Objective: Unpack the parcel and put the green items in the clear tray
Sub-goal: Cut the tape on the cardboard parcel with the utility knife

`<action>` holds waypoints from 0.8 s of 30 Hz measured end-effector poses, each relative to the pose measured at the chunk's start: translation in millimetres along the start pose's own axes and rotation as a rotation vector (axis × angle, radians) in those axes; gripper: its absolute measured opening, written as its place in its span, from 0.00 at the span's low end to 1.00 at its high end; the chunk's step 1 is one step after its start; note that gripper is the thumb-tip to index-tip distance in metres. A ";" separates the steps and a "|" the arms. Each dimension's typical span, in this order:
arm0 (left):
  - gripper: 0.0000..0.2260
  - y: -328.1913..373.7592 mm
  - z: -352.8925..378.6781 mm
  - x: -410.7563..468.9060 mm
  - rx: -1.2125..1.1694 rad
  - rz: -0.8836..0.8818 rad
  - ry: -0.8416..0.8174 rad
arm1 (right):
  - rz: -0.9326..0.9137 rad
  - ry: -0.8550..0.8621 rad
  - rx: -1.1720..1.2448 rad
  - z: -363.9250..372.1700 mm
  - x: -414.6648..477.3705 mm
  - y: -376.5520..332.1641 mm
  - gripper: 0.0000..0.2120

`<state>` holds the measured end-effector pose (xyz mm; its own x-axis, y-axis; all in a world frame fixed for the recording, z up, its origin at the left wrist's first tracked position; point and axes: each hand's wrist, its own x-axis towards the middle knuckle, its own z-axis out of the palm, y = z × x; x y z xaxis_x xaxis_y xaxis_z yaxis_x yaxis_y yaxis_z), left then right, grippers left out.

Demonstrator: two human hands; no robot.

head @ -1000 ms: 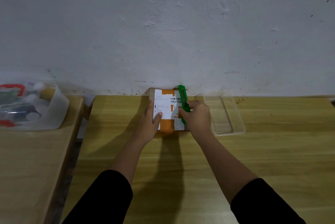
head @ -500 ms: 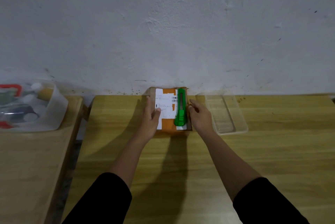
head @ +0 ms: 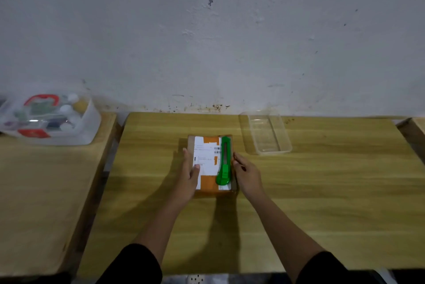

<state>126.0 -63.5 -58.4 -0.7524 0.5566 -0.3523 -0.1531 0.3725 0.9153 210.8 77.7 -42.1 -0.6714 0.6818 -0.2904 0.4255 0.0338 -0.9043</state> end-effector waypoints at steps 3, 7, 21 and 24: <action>0.28 -18.2 19.6 -50.5 0.026 0.039 0.060 | -0.035 -0.022 -0.052 -10.8 -51.8 19.9 0.17; 0.28 -36.2 45.7 -100.0 -0.014 0.025 0.063 | -0.060 -0.058 -0.201 -21.6 -104.7 51.0 0.28; 0.25 -27.0 32.3 -108.9 0.188 0.055 0.018 | -0.139 0.048 -0.314 -53.1 -86.8 44.9 0.14; 0.23 -4.4 11.4 -85.1 0.469 0.077 0.078 | -0.081 0.073 -0.224 -59.4 -74.7 40.5 0.16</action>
<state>198.0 -104.1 -34.7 -0.7990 0.5445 -0.2550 0.1966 0.6374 0.7451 314.2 71.6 -38.5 -0.6663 0.7213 -0.1889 0.5014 0.2459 -0.8295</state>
